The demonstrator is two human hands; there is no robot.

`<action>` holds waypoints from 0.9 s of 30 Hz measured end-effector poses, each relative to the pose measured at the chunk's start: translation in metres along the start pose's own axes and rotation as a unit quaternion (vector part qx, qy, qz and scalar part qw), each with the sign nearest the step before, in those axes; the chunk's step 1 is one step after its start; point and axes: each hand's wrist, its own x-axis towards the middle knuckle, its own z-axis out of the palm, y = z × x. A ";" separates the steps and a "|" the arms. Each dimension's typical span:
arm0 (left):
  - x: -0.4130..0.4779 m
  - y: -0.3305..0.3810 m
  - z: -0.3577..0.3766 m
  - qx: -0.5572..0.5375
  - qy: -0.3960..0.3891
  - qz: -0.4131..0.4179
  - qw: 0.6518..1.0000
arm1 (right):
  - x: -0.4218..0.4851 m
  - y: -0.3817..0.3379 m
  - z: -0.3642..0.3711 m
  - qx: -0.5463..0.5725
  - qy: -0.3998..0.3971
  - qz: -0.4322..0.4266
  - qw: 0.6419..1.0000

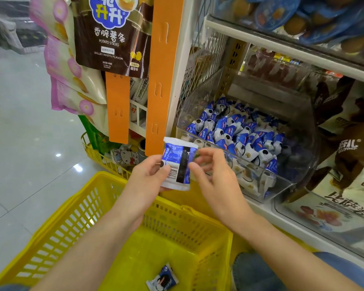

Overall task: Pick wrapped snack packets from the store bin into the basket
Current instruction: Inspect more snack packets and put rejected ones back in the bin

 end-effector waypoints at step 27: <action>-0.013 -0.007 0.003 0.324 0.054 0.233 0.915 | -0.005 -0.002 0.010 0.171 -0.111 0.100 0.974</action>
